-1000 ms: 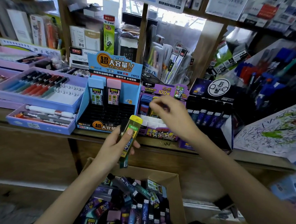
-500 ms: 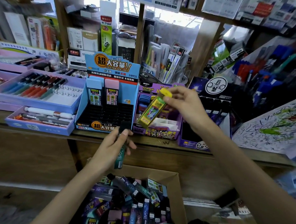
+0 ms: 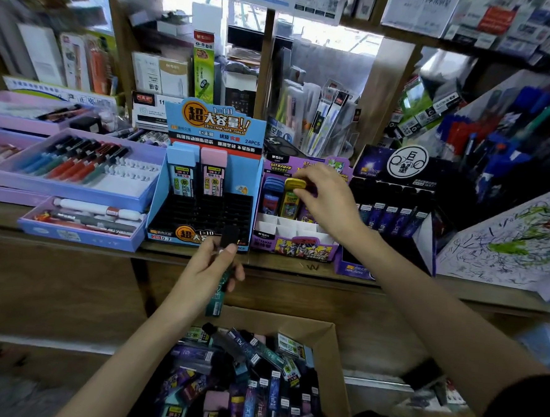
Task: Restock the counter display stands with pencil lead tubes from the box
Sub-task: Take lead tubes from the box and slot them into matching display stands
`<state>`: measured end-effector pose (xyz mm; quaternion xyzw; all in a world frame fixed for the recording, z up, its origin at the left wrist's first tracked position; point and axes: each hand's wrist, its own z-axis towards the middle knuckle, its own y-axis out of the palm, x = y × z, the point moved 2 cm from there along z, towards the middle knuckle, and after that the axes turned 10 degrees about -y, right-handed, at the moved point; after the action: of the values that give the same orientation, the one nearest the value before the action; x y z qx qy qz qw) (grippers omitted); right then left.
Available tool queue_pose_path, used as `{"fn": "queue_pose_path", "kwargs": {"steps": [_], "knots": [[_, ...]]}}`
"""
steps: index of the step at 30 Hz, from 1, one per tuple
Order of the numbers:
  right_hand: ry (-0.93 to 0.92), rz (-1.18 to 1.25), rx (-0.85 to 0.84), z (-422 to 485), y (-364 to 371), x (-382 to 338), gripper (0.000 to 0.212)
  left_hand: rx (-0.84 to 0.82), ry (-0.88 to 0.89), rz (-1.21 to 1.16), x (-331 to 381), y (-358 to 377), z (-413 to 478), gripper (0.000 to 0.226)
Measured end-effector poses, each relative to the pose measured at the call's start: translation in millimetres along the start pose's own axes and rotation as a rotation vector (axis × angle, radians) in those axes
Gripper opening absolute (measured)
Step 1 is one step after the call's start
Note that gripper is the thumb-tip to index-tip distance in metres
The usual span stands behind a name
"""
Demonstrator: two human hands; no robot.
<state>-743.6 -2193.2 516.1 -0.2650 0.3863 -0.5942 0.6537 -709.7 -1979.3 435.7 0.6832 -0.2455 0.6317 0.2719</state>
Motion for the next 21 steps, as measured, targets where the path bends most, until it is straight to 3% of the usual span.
{"fn": "queue_pose_path", "kwargs": {"steps": [7,10,13,17,21], "knots": [[-0.081,-0.188,-0.034,-4.6,10.7,5.3,0.022,-0.039,0.01,0.001,-1.3,3.8,-2.3,0.011],[-0.105,-0.214,0.026,-11.2,4.4,1.2,0.021,-0.052,0.029,0.001,-1.2,9.1,-0.7,0.008],[-0.012,0.081,0.081,-29.0,-3.0,-15.0,0.017,-0.065,0.056,0.017,1.4,19.7,3.7,0.009],[0.176,0.635,-0.062,-62.5,-3.3,-35.0,0.009,-0.105,0.105,0.072,6.5,42.9,10.2,0.006],[0.254,0.767,0.023,-79.4,-15.9,-26.5,0.011,-0.146,0.162,0.155,12.9,72.4,19.8,0.006]]}}
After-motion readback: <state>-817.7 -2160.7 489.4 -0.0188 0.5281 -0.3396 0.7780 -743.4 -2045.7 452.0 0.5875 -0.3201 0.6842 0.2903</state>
